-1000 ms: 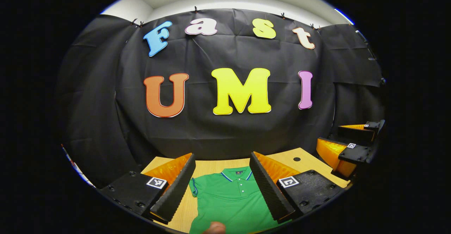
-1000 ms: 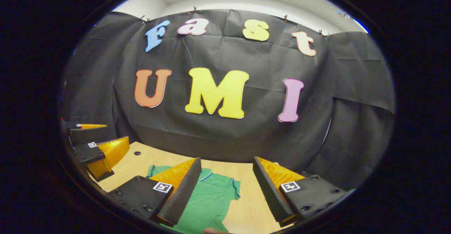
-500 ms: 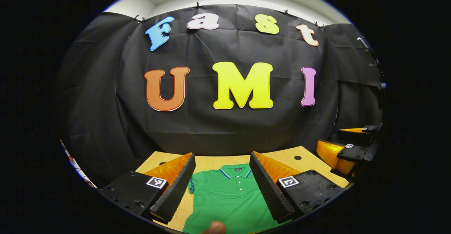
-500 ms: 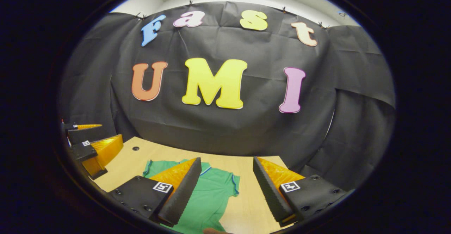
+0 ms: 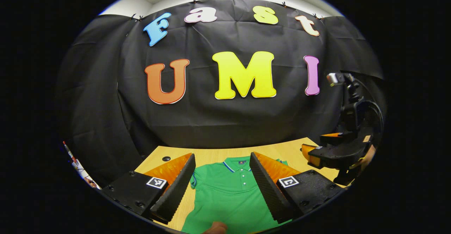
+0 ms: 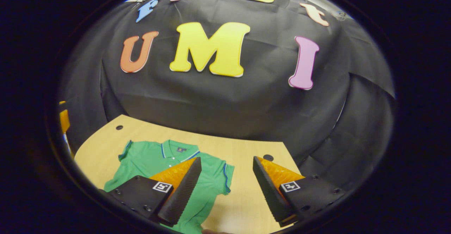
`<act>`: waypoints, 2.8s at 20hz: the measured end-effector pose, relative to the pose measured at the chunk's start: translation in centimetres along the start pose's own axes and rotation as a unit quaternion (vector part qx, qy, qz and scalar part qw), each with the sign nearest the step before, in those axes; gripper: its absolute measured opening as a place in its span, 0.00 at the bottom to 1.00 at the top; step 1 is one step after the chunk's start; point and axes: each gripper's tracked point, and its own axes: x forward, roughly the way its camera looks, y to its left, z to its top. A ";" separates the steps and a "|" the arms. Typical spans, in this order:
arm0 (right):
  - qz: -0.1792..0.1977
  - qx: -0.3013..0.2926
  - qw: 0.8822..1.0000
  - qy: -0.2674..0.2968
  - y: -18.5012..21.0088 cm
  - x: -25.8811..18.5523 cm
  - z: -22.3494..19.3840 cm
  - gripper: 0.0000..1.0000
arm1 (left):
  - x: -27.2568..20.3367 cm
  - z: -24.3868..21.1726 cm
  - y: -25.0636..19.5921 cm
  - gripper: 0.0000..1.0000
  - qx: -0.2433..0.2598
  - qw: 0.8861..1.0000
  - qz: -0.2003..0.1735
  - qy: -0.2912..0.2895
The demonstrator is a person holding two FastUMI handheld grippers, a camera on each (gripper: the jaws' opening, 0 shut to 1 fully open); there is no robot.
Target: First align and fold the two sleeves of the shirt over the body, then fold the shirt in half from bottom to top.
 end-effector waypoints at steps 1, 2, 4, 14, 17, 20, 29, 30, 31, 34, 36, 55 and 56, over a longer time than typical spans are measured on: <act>0.004 0.009 1.000 0.018 0.0 1.5 -1.0 0.95 | 0.0 -0.3 -0.2 0.99 -0.004 1.000 0.002 0.004; 0.005 0.016 0.999 0.033 -0.1 3.1 -2.0 0.94 | 0.0 -0.5 -0.3 0.99 -0.007 1.000 0.004 0.006; 0.010 0.022 0.998 0.056 -0.4 6.1 -3.8 0.94 | 0.0 -0.8 -0.3 0.99 -0.004 1.000 0.010 0.010; 0.003 0.017 0.984 0.175 -1.2 17.0 -13.4 0.95 | 0.7 -2.5 -0.1 0.99 -0.008 0.998 0.051 0.021; -0.004 0.017 0.983 0.184 -1.1 18.0 -14.2 0.89 | 0.8 -4.3 0.7 0.99 -0.022 0.996 0.070 0.048; 0.005 0.015 0.979 0.202 -0.5 18.5 -15.4 0.72 | 0.5 -5.2 1.5 0.99 -0.031 0.994 0.086 0.062; 0.003 0.039 0.978 0.203 -0.7 19.4 -15.7 0.10 | -0.1 -7.6 1.3 0.99 -0.031 0.990 0.099 0.091; 0.003 0.038 0.979 0.201 -0.7 19.5 -15.6 0.10 | -0.1 -7.9 1.4 0.99 -0.033 0.990 0.100 0.094; 0.000 0.036 0.979 0.200 -0.8 19.5 -15.6 0.06 | -0.2 -8.1 1.5 0.99 -0.035 0.990 0.101 0.096; -0.011 0.041 0.982 0.185 -1.5 19.3 -14.2 0.04 | -0.6 -8.3 1.7 0.99 -0.040 0.989 0.105 0.098; -0.017 0.045 0.985 0.165 -1.6 19.0 -12.7 0.04 | -0.8 -8.3 2.0 0.99 -0.042 0.988 0.108 0.098; 0.084 -0.041 0.989 0.115 17.6 16.7 -10.0 0.03 | -7.2 -11.9 10.4 1.00 -0.076 0.975 0.174 0.115; 0.085 -0.044 0.988 0.121 18.3 16.7 -10.6 0.03 | -7.7 -12.3 11.0 1.00 -0.077 0.974 0.178 0.118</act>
